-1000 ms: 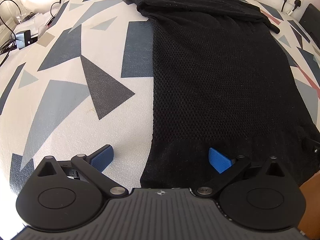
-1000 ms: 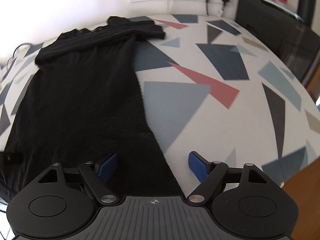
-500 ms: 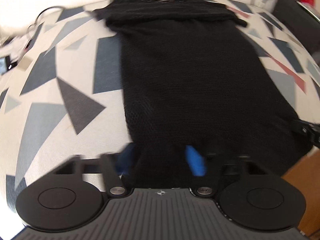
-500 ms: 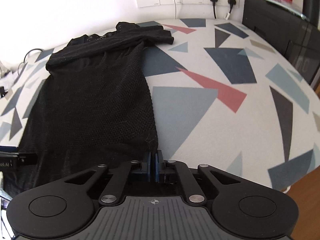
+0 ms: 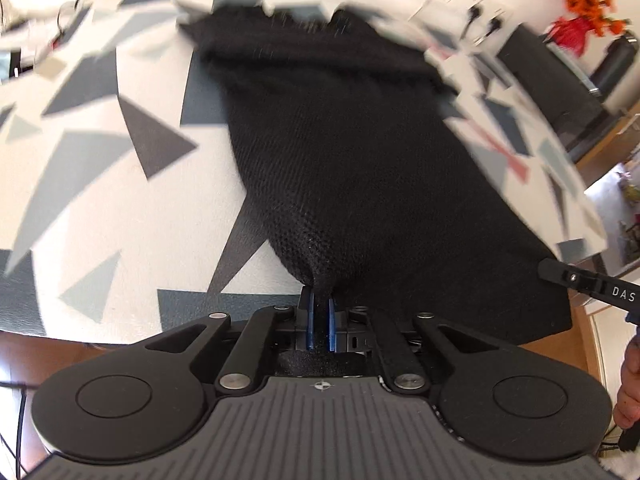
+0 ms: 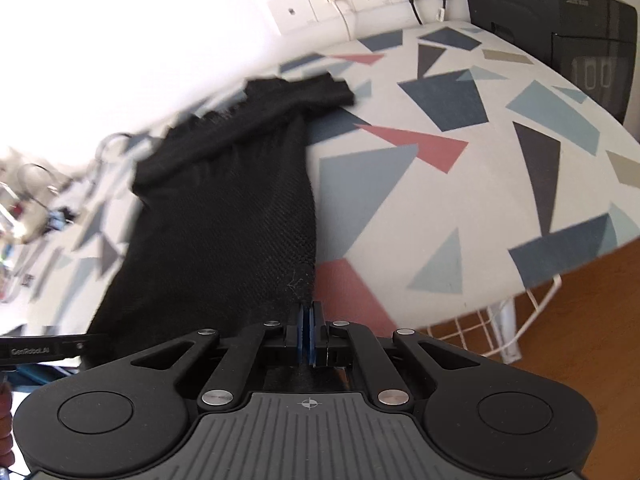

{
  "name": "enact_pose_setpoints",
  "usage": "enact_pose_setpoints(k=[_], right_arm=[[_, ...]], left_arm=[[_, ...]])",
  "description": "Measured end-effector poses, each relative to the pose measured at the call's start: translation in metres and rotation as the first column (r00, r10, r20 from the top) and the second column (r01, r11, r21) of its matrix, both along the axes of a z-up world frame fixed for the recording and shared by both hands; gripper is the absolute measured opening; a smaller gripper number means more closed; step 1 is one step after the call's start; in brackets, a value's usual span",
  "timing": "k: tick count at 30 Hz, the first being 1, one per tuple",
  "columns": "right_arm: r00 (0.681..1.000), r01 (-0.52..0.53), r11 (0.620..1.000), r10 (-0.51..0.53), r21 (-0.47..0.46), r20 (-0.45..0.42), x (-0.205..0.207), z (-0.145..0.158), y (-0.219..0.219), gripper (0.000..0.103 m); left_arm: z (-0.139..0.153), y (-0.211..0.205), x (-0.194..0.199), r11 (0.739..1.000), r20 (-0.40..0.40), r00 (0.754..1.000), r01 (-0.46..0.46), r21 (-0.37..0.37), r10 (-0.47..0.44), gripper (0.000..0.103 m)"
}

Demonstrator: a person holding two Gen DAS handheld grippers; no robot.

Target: Fold clothes

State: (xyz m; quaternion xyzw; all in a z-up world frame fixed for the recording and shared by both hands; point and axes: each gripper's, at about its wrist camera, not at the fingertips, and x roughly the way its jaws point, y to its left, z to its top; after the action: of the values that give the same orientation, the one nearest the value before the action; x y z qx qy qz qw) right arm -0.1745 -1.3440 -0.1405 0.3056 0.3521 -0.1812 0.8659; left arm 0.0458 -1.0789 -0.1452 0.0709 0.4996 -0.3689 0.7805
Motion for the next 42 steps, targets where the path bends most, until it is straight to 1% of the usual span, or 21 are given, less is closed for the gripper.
enact_pose_setpoints(k=[2, 4, 8, 12, 14, 17, 20, 23, 28, 33, 35, 36, 37, 38, 39, 40, 41, 42], right_arm=[[0.999, -0.006, 1.0, 0.005, 0.006, 0.049, -0.011, 0.013, 0.002, 0.002], [0.995, -0.004, 1.0, 0.004, 0.0, 0.097, -0.015, 0.029, 0.001, 0.002], [0.983, 0.003, 1.0, -0.004, 0.001, 0.184, -0.005, 0.061, -0.01, 0.002], [0.97, 0.007, 1.0, -0.002, -0.02, 0.241, 0.022, 0.087, -0.026, 0.002], [0.966, 0.025, 0.999, -0.015, -0.033, 0.257, 0.039, 0.098, -0.036, 0.002], [0.962, 0.041, 0.999, -0.032, -0.026, 0.271, 0.069, 0.108, -0.051, 0.002], [0.966, 0.054, 0.998, -0.045, -0.029, 0.254, 0.105, 0.112, -0.067, 0.002], [0.974, 0.075, 0.997, -0.067, -0.03, 0.217, 0.145, 0.105, -0.083, 0.002], [0.984, 0.114, 0.993, -0.112, -0.01, 0.139, 0.215, 0.078, -0.113, 0.002], [0.988, 0.152, 0.988, -0.151, -0.028, 0.035, 0.28, 0.041, -0.144, 0.002], [0.984, 0.176, 0.984, -0.176, -0.024, -0.004, 0.296, 0.021, -0.154, 0.002], [0.982, 0.187, 0.982, -0.188, -0.02, -0.027, 0.302, 0.01, -0.158, 0.002], [0.98, 0.191, 0.981, -0.192, -0.017, -0.047, 0.307, 0.0, -0.161, 0.002], [0.981, 0.181, 0.983, -0.182, -0.023, -0.065, 0.311, -0.007, -0.162, 0.005], [0.983, 0.163, 0.986, -0.166, -0.04, -0.081, 0.314, -0.011, -0.161, 0.013], [0.983, 0.147, 0.987, -0.153, -0.063, -0.098, 0.317, -0.013, -0.16, 0.022], [0.984, 0.135, 0.986, -0.144, -0.094, -0.101, 0.315, -0.009, -0.157, 0.038], [0.987, 0.126, 0.984, -0.138, -0.128, -0.088, 0.312, -0.002, -0.153, 0.046]], left_arm=[[0.017, 0.006, -0.006, 0.999, 0.036, 0.999, 0.002, -0.043, -0.001, 0.007], [0.036, 0.009, -0.004, 0.996, 0.05, 0.999, -0.006, -0.091, 0.011, 0.007], [0.067, 0.005, 0.017, 0.988, 0.054, 0.998, -0.031, -0.154, 0.039, 0.007], [0.086, -0.009, 0.049, 0.984, 0.064, 0.996, -0.054, -0.173, 0.066, 0.007], [0.093, -0.018, 0.067, 0.984, 0.068, 0.995, -0.056, -0.17, 0.068, 0.007], [0.099, -0.033, 0.1, 0.986, 0.059, 0.996, -0.052, -0.156, 0.062, 0.007], [0.092, -0.051, 0.138, 0.991, 0.025, 0.999, -0.044, -0.127, 0.048, 0.007], [0.074, -0.069, 0.178, 0.995, -0.02, 0.999, -0.042, -0.092, 0.04, 0.007], [0.041, -0.1, 0.24, 0.998, -0.105, 0.994, -0.021, -0.059, 0.015, 0.007], [0.0, -0.134, 0.281, 0.999, -0.135, 0.99, 0.039, 0.001, -0.039, 0.009], [-0.017, -0.149, 0.293, 0.997, -0.135, 0.989, 0.071, 0.044, -0.064, 0.017], [-0.022, -0.155, 0.297, 0.993, -0.127, 0.989, 0.089, 0.076, -0.078, 0.029], [-0.024, -0.158, 0.3, 0.99, -0.117, 0.989, 0.107, 0.095, -0.096, 0.046], [-0.024, -0.159, 0.302, 0.987, -0.106, 0.988, 0.126, 0.102, -0.115, 0.055], [-0.02, -0.158, 0.305, 0.985, -0.097, 0.986, 0.146, 0.093, -0.137, 0.066], [-0.014, -0.155, 0.308, 0.983, -0.089, 0.983, 0.168, 0.07, -0.161, 0.068], [-0.006, -0.15, 0.309, 0.983, -0.074, 0.982, 0.178, 0.05, -0.175, 0.068], [0.003, -0.144, 0.309, 0.983, -0.053, 0.983, 0.18, 0.032, -0.178, 0.07]])
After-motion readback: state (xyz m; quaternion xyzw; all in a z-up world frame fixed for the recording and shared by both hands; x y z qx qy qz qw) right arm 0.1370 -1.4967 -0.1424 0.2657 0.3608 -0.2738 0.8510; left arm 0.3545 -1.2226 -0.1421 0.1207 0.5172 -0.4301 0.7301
